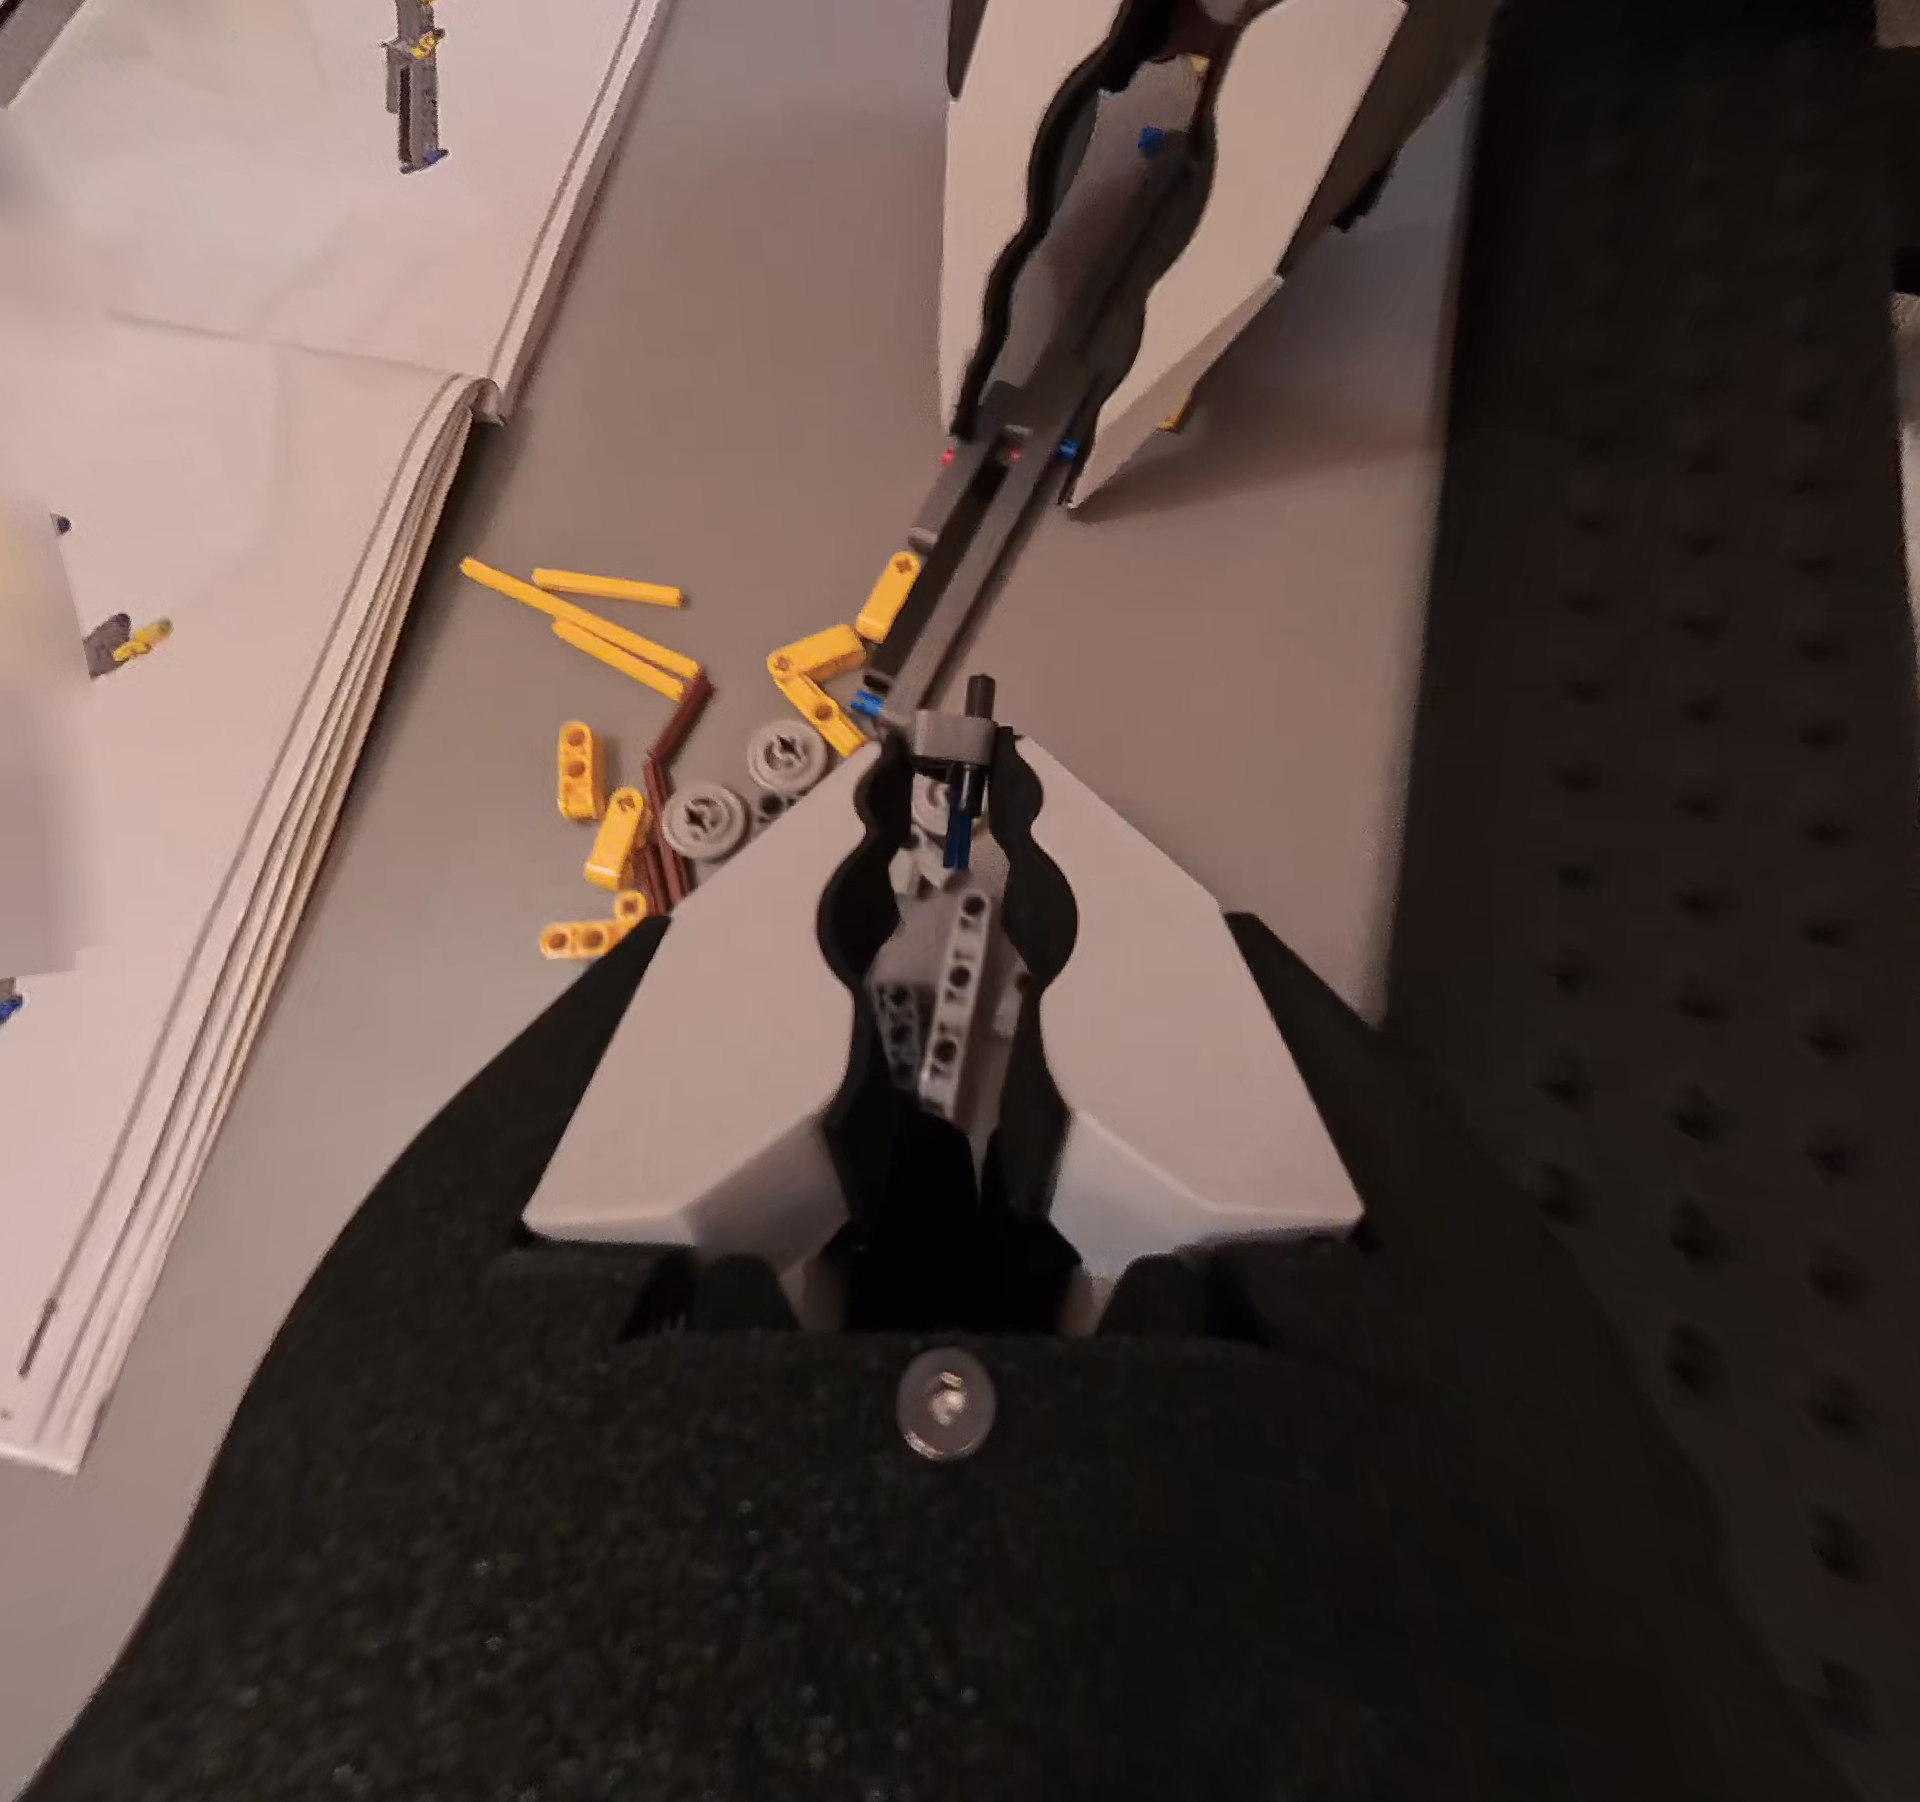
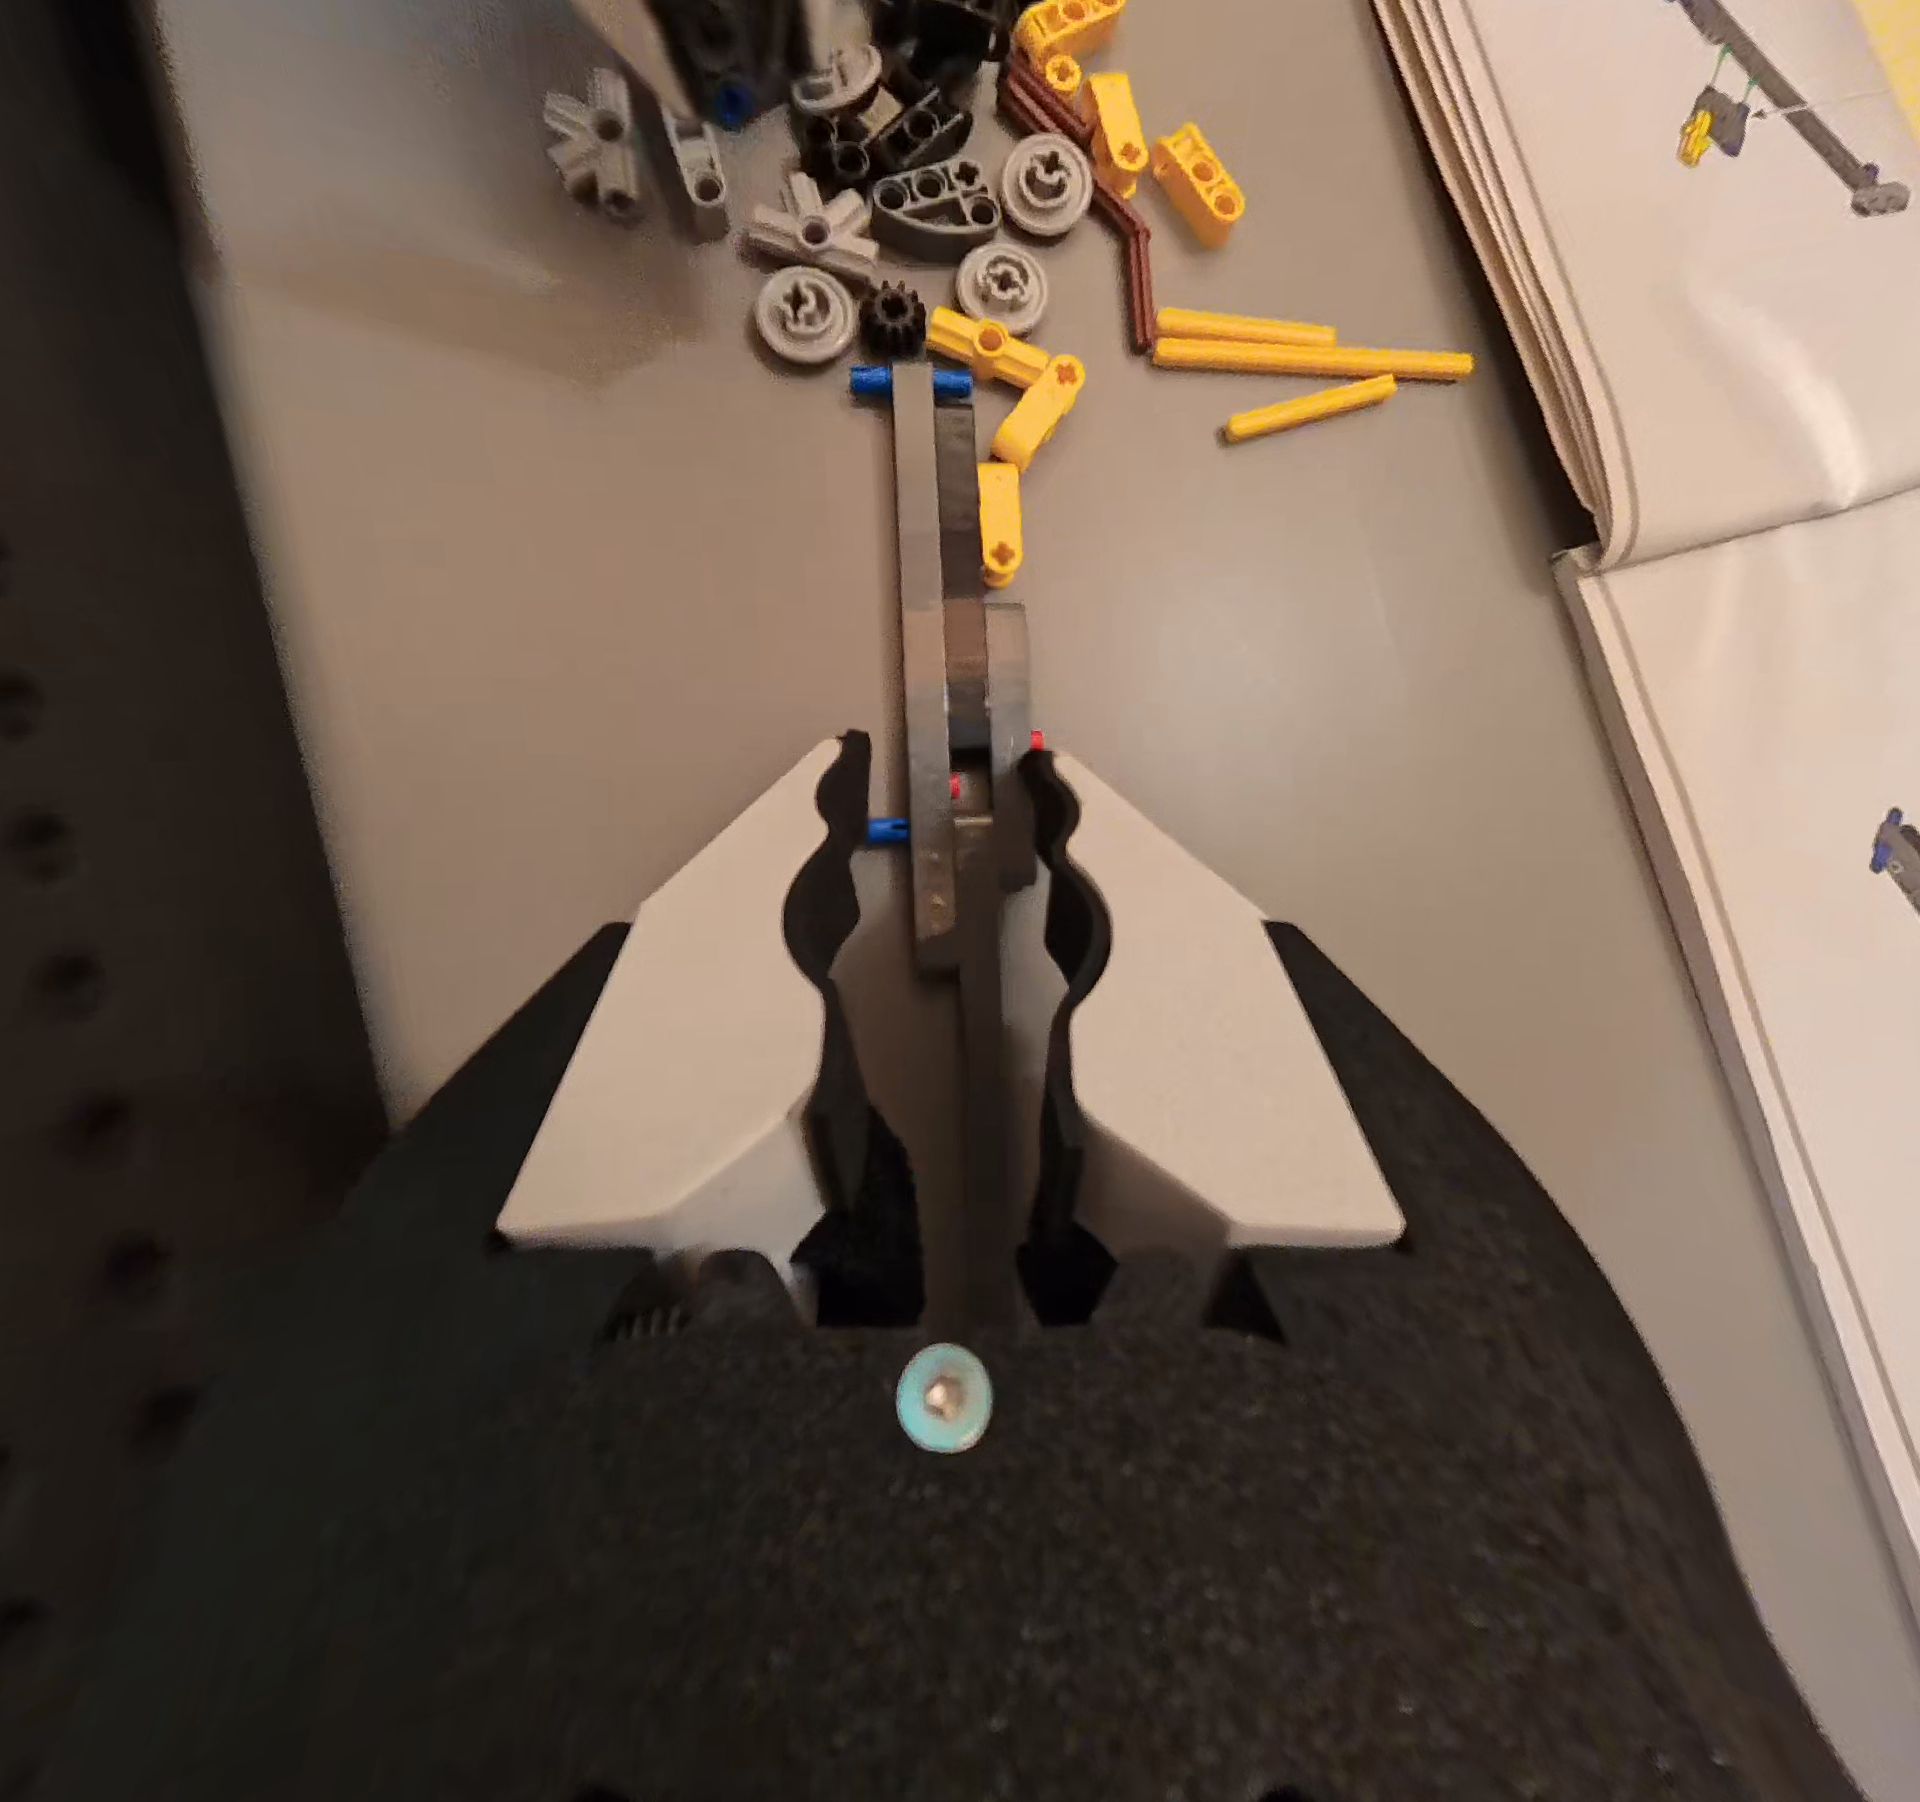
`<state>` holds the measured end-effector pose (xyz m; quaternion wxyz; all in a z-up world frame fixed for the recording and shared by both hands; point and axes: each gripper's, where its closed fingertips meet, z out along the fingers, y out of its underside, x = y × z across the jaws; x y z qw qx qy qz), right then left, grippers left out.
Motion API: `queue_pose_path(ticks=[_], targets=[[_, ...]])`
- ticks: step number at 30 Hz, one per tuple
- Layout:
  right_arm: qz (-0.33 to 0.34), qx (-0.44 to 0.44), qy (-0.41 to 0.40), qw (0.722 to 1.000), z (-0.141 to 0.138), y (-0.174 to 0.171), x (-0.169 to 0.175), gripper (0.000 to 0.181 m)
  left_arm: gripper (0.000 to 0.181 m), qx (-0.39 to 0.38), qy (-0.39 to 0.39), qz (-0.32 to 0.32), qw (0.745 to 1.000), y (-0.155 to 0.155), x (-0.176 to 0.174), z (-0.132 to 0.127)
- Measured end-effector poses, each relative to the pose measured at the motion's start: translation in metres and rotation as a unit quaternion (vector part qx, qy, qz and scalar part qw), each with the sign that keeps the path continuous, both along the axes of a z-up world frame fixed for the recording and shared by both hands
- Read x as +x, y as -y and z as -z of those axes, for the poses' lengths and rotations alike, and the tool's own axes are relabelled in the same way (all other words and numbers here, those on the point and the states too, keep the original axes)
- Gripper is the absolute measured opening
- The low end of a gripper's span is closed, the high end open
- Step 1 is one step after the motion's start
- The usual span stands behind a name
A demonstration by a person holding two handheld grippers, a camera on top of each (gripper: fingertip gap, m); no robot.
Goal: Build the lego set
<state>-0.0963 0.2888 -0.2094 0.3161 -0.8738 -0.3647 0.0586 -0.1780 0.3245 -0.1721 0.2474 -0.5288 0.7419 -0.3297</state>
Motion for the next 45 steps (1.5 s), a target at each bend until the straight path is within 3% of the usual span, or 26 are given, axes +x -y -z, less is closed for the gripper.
queue_pose_path(ticks=[3,7,10,15,21,24,29,32,37,41,45], targets=[[-0.017,-0.007,-0.001,1.0,0.002,-0.001,0.005,0.026,0.013,-0.004,-0.017,0.004,1.0,-0.005,0.022,0.006],[-0.094,-0.024,-0.015,0.995,0.001,0.007,0.003,0.025,0.012,0.011,-0.055,0.057,0.997,0.004,0.045,0.02],[-0.115,-0.022,-0.015,0.993,0.002,0.009,0.0,0.026,0.013,0.017,-0.083,0.089,0.992,0.01,0.053,0.029],[-0.128,-0.009,-0.026,0.991,0.002,0.009,-0.006,0.026,0.012,0.026,-0.098,0.075,0.992,0.0,0.059,0.036],[-0.128,-0.006,-0.044,0.991,0.002,0.006,-0.012,0.026,0.013,0.054,-0.103,0.019,0.993,-0.035,0.063,0.037],[-0.123,-0.012,-0.047,0.991,0.002,0.006,-0.011,0.027,0.012,0.08,-0.106,0.006,0.991,-0.055,0.06,0.037],[-0.105,0.015,-0.048,0.993,-0.008,0.005,-0.007,0.027,0.012,0.056,-0.09,-0.011,0.994,-0.066,0.058,0.029],[-0.07,0.019,-0.064,0.995,-0.027,0.019,0.006,0.032,0.013,0.026,-0.058,0.026,0.998,-0.044,0.051,0.011],[-0.017,0.008,-0.029,0.999,-0.014,0.048,0.022,0.041,0.012,0.051,-0.095,0.095,0.99,-0.014,0.034,0.028],[0.008,0.004,-0.071,0.997,-0.014,0.055,0.013,0.027,0.012,0.037,-0.102,0.083,0.991,-0.016,0.04,0.034],[0.025,0.01,-0.043,0.999,-0.006,0.055,0.012,0.025,0.012,0.059,-0.106,0.068,0.99,-0.03,0.041,0.035]])
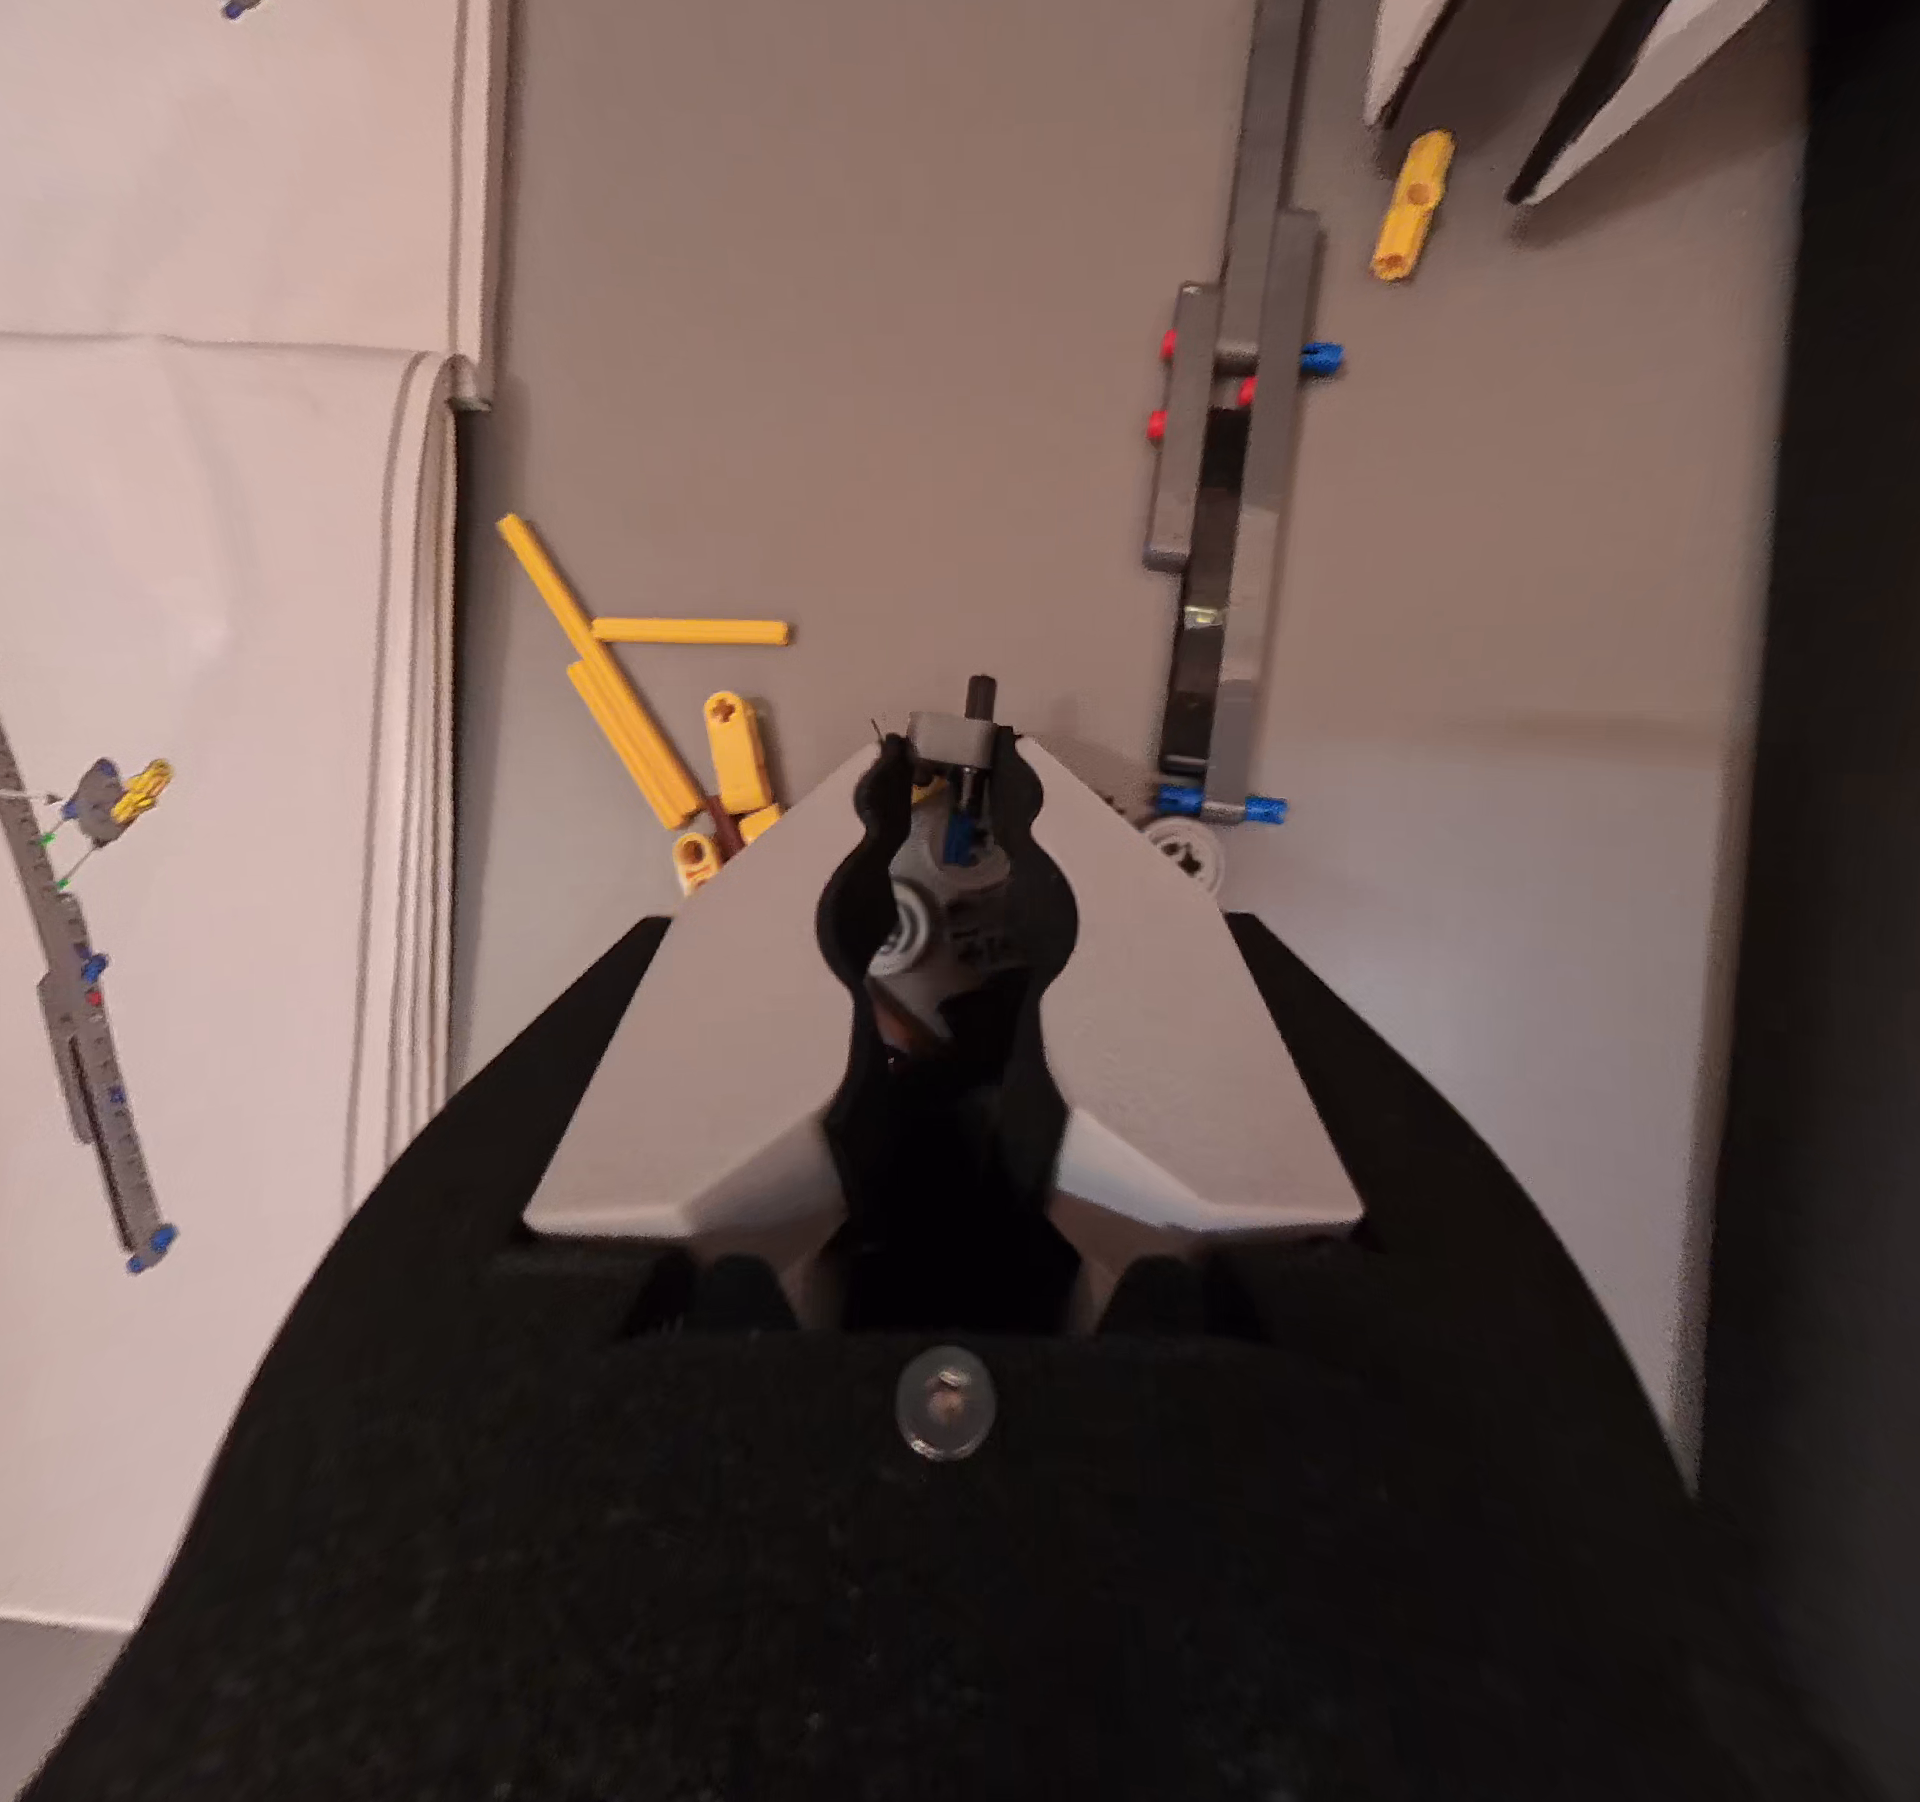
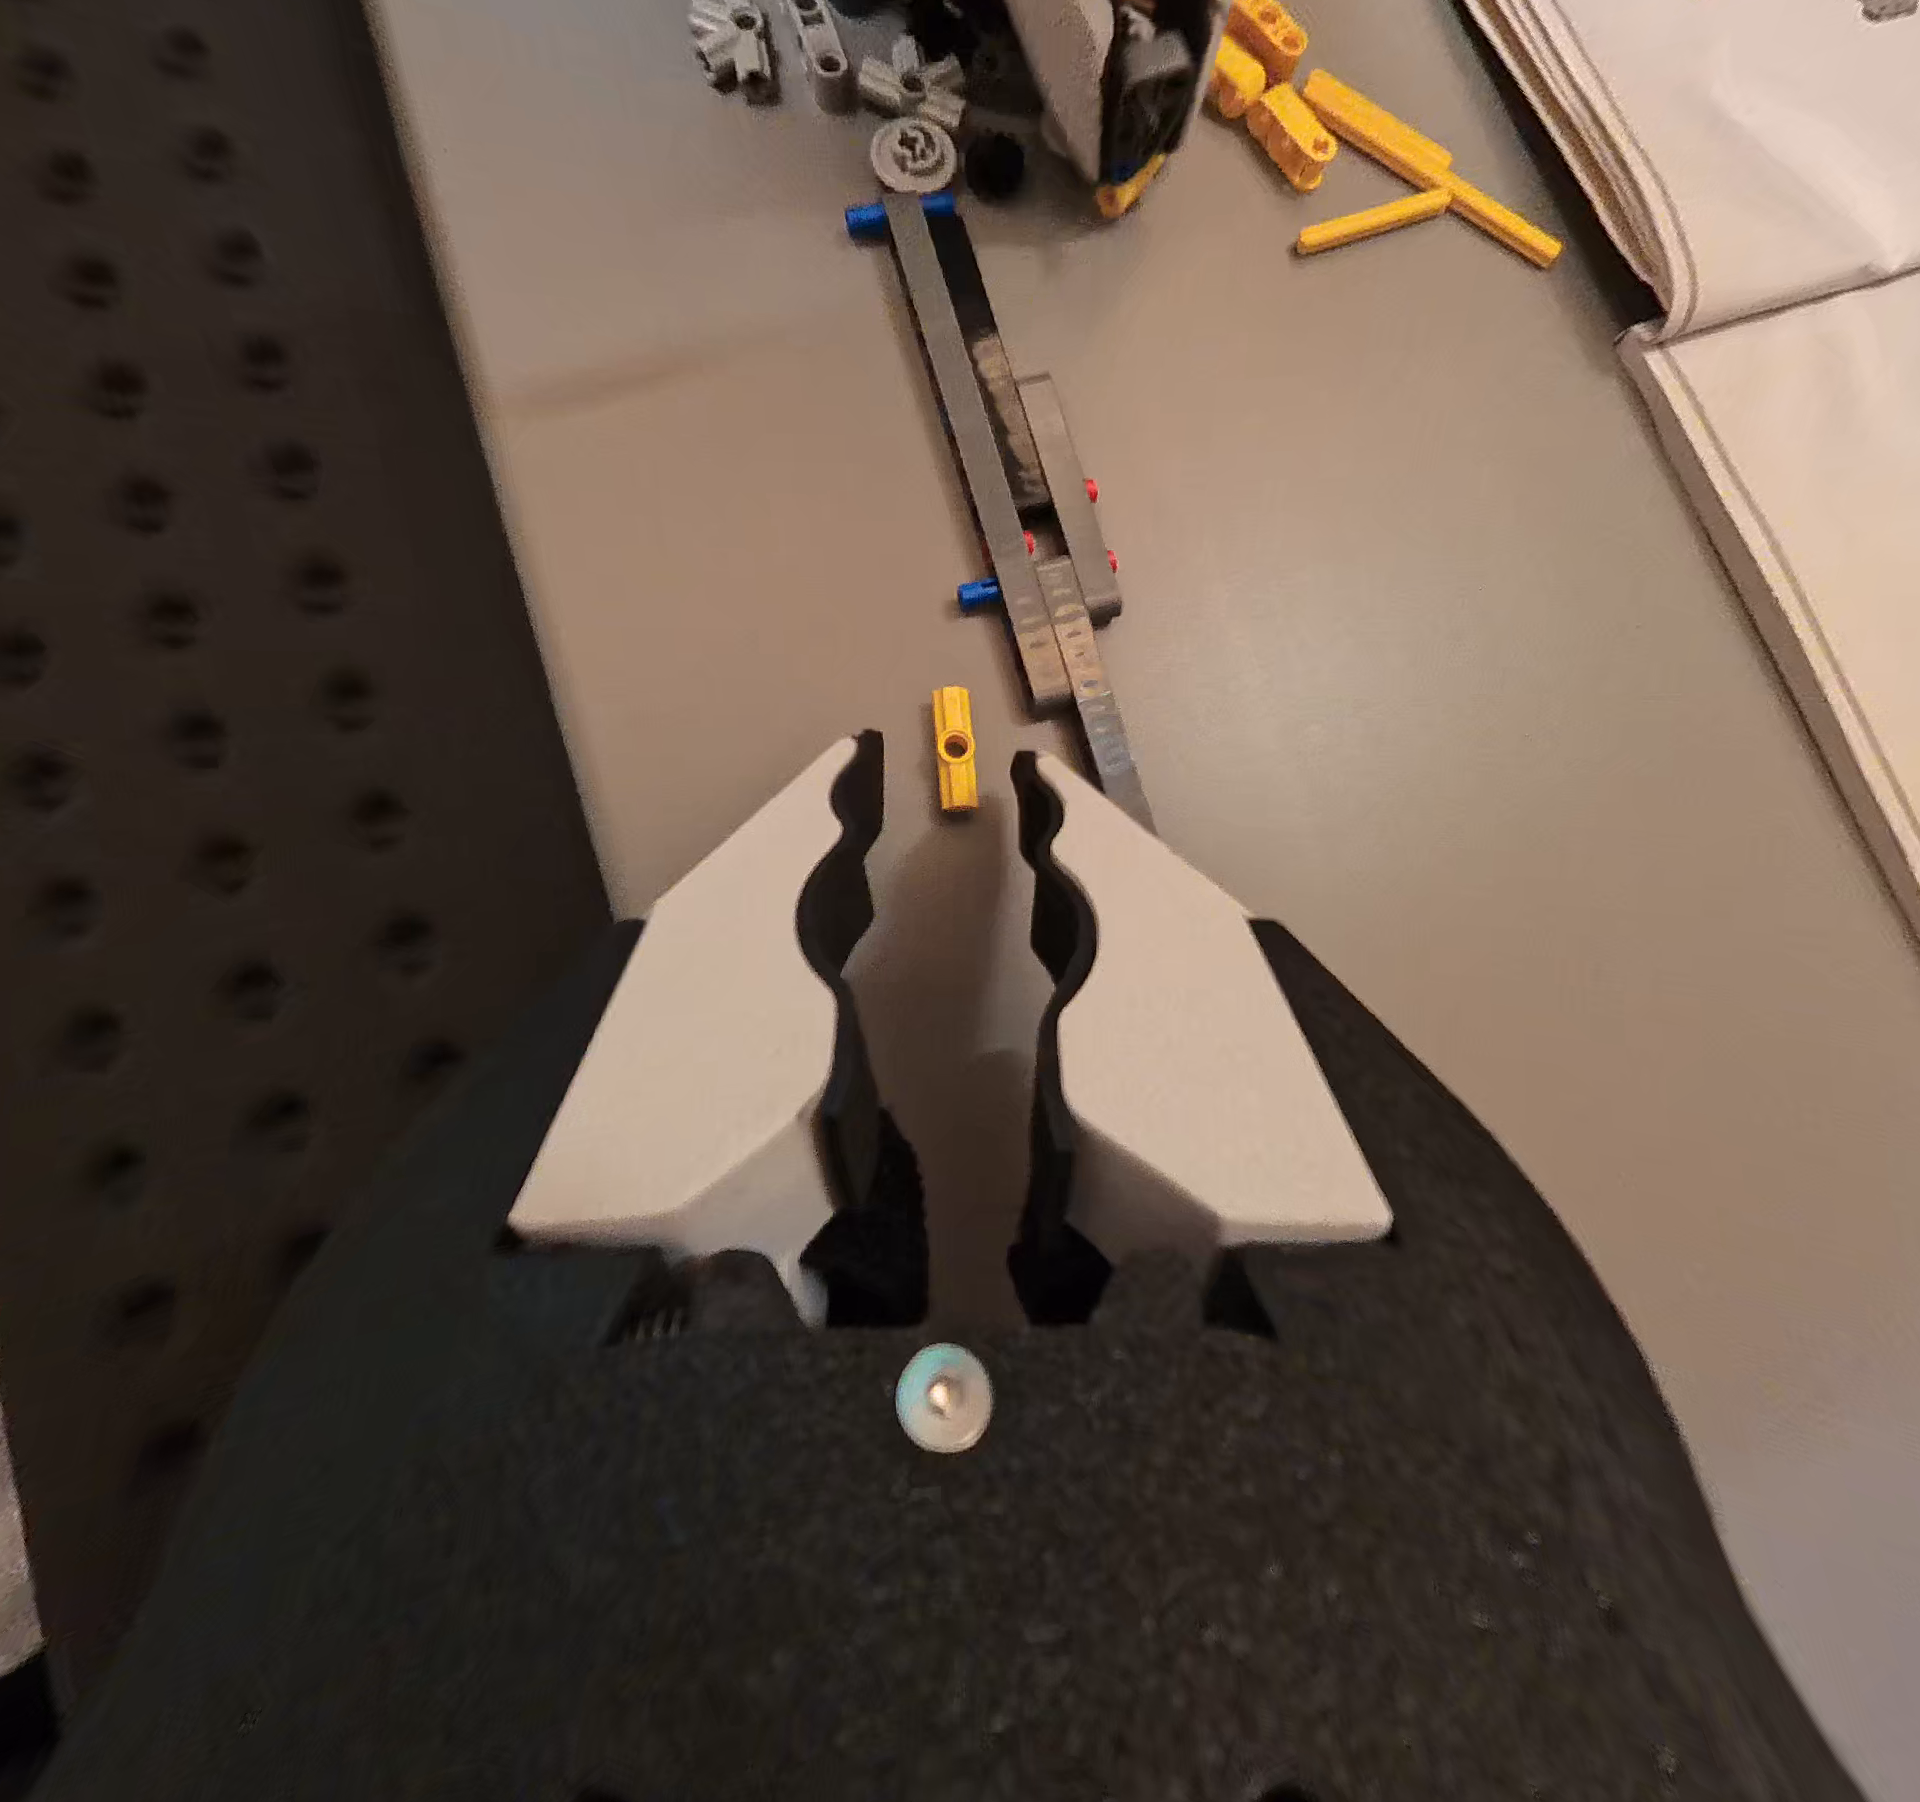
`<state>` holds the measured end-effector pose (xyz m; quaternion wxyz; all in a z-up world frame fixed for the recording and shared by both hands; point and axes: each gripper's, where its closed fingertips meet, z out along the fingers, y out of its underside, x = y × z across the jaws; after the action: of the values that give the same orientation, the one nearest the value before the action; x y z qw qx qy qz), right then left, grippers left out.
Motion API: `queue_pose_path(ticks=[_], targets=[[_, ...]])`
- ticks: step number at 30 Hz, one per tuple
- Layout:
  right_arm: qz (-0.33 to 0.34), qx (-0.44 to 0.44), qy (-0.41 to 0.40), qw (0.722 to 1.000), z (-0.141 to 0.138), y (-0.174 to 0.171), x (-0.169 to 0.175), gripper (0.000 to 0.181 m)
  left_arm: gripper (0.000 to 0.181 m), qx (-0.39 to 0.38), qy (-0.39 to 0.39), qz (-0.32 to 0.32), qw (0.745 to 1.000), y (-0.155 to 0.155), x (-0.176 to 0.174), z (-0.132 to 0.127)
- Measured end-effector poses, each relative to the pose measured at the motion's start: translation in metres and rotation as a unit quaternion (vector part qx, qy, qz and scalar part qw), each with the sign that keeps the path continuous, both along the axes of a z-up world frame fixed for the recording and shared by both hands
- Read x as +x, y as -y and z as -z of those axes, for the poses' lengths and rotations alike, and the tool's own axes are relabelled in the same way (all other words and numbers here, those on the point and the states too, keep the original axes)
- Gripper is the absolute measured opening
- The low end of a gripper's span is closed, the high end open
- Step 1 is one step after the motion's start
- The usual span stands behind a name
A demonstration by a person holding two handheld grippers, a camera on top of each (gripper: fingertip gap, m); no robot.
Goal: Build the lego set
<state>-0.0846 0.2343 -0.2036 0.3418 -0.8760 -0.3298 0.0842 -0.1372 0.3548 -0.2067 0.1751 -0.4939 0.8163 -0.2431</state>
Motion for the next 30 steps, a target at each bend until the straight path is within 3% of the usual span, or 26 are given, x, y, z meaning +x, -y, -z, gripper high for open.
queue_pose_path(ticks=[3,6,10,12,18,22,25,28,30], targets=[[0.013,-0.006,-0.011,1.0,0.002,0.002,0.0,0.025,0.012,0.015,-0.001,-0.022,1.0,-0.016,0.0,0.0],[0.065,0.004,-0.015,0.998,-0.01,0.015,0.025,0.023,0.013,0.03,0.013,-0.053,0.998,-0.03,0.004,-0.006],[0.164,-0.003,0.004,0.986,-0.008,0.039,0.069,0.026,0.013,-0.017,0.089,-0.059,0.994,-0.007,0.018,-0.036],[0.188,-0.015,-0.004,0.982,-0.002,0.045,0.07,0.025,0.012,-0.041,0.073,-0.04,0.996,0.015,0.017,-0.033],[0.194,0.015,-0.029,0.981,-0.005,0.033,0.05,0.022,0.012,-0.042,0.042,-0.029,0.998,0.047,-0.001,-0.016],[0.21,0.014,0.011,0.977,0.003,0.017,0.063,0.026,0.012,-0.015,0.025,-0.045,0.999,0.054,-0.008,-0.002],[0.206,0.013,0.037,0.978,0.007,0.004,0.077,0.031,0.012,-0.035,0.027,-0.065,0.997,0.056,-0.001,-0.001],[0.195,0.017,0.013,0.981,0.005,-0.012,0.084,0.033,0.011,-0.031,0.025,-0.071,0.997,0.055,0.002,-0.001],[0.177,0.009,-0.012,0.984,-0.004,-0.004,0.081,0.034,0.011,-0.037,0.036,-0.076,0.996,0.057,0.005,-0.005]])
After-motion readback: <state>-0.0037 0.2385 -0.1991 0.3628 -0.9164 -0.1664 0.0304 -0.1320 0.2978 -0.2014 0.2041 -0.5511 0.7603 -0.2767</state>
